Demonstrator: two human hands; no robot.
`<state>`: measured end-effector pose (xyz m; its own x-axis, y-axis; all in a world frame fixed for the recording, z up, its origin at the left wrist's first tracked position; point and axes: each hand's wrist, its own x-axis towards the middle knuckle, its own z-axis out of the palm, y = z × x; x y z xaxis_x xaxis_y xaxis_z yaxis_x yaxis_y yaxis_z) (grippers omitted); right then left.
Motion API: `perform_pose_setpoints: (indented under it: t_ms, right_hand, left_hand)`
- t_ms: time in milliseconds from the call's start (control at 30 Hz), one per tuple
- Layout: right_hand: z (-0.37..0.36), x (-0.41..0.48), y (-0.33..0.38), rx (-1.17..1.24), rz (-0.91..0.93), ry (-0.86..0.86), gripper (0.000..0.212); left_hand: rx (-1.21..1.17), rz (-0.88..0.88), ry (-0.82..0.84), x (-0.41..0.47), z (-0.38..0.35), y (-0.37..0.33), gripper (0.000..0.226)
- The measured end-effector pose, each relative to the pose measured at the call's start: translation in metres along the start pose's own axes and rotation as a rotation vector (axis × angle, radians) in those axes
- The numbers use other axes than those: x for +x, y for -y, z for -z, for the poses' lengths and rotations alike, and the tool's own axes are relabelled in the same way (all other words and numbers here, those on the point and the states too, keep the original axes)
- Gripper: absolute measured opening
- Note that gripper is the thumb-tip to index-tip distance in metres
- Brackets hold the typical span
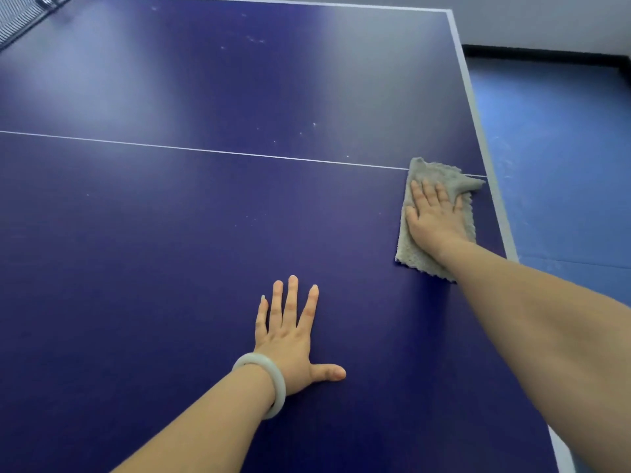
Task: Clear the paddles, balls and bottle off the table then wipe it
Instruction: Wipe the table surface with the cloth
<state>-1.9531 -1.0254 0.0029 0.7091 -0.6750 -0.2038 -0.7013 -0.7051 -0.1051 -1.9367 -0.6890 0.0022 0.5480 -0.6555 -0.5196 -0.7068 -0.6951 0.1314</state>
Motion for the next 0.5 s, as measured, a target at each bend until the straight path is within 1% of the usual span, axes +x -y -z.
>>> perform_pose_setpoints:
  t_ms: [67, 133, 167, 200, 233, 267, 367, 467, 500]
  right_hand:
    - [-0.003, -0.014, 0.021, -0.032, 0.195, 0.016, 0.058]
    - [-0.011, -0.043, 0.023, -0.058, 0.389, 0.021, 0.058]
    - [-0.014, -0.060, 0.015, -0.067, 0.449, 0.021, 0.058]
    - [-0.018, -0.075, 0.002, -0.071, 0.462, 0.009, 0.058]
    - [-0.021, -0.087, -0.016, -0.062, 0.427, -0.013, 0.058]
    - [-0.022, -0.097, -0.034, -0.048, 0.350, -0.031, 0.059]
    - [-0.020, -0.104, -0.065, -0.018, 0.071, -0.048, 0.060]
    - [-0.020, -0.100, -0.030, 0.033, -0.144, -0.066, 0.060]
    - [-0.021, -0.106, -0.011, 0.048, -0.162, -0.072, 0.060]
  left_hand:
    - [0.000, 0.004, 0.011, -0.001, 0.002, 0.000, 0.132]
    - [0.006, 0.007, 0.013, -0.002, 0.004, -0.001, 0.132]
    - [0.010, 0.009, 0.015, -0.002, 0.004, -0.001, 0.132]
    - [0.011, 0.009, 0.015, -0.002, 0.004, -0.001, 0.131]
    - [0.010, 0.008, 0.015, -0.002, 0.004, -0.001, 0.131]
    - [0.008, 0.007, 0.015, -0.002, 0.004, -0.001, 0.131]
    - [0.008, 0.012, 0.016, -0.002, 0.004, -0.002, 0.131]
    - [0.012, 0.022, 0.021, -0.002, 0.005, -0.003, 0.131]
    - [0.014, 0.022, 0.020, -0.003, 0.005, -0.003, 0.131]
